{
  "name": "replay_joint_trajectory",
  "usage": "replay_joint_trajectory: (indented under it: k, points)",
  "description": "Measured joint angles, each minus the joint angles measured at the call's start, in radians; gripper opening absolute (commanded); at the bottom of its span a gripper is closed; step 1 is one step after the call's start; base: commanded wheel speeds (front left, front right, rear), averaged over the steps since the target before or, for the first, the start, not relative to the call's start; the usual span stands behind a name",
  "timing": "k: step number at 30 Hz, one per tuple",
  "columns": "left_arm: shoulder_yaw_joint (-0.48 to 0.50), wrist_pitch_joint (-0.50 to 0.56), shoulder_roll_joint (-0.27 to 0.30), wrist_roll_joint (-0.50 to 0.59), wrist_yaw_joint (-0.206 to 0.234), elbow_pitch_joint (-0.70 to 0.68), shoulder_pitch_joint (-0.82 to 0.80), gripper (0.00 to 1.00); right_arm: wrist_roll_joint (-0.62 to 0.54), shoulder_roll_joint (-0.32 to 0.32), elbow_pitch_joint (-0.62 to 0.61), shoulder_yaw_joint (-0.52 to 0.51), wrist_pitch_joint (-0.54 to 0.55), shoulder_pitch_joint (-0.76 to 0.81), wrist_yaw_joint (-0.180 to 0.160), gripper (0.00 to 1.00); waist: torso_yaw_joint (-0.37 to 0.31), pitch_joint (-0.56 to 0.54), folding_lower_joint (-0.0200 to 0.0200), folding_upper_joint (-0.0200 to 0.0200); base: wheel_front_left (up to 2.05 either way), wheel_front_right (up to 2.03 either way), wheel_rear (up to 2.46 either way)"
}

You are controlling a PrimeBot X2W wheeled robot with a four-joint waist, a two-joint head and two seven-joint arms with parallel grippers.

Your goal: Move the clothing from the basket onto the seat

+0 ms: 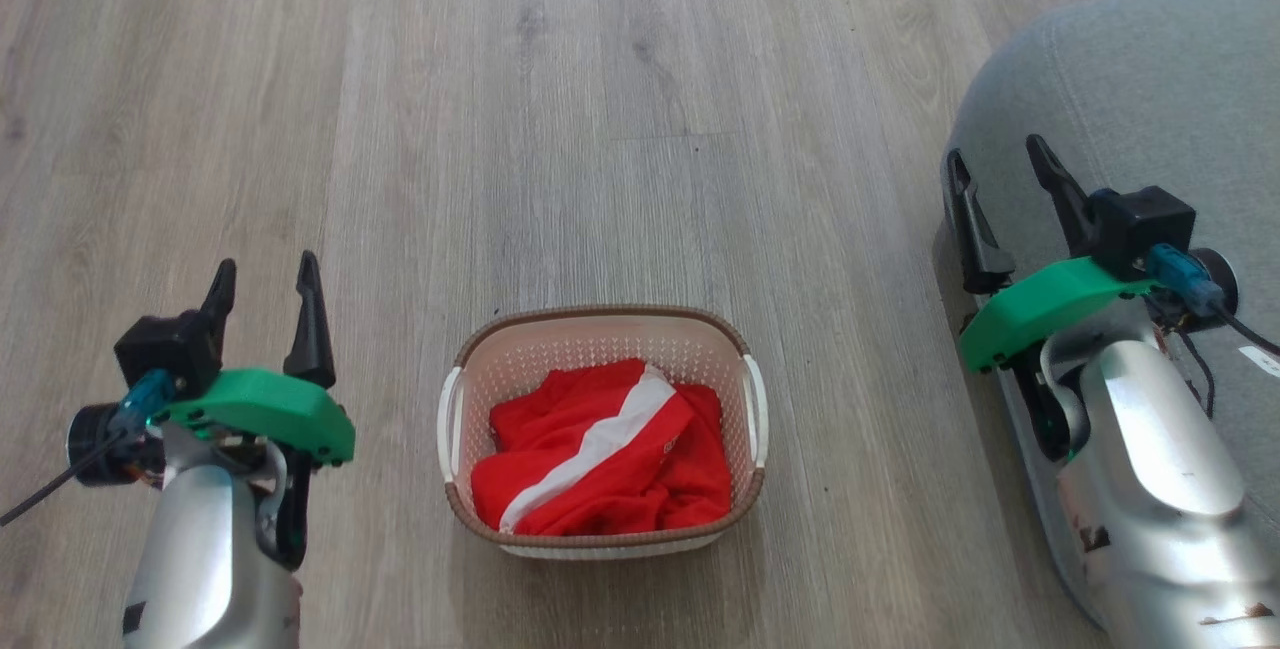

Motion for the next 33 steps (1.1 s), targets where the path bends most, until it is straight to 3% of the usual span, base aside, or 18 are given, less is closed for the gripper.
replay_joint_trajectory:
  k: [20, 33]
  points:
    - [-0.028, 0.000, 0.000, 0.000, 0.000, -0.050, -0.005, 1.00, -0.002, 0.001, -0.012, -0.008, 0.000, -0.004, 0.000, 1.00, 0.005, 0.041, 0.0000, 0.0000, 0.00, 0.00, 0.00]
    - [-0.099, -0.003, -0.001, -0.048, 0.002, -0.094, -0.122, 1.00, -0.012, 0.006, -0.123, -0.061, 0.000, -0.135, 0.000, 1.00, 0.006, 0.241, 0.0002, 0.0000, 0.00, 0.00, 0.00]
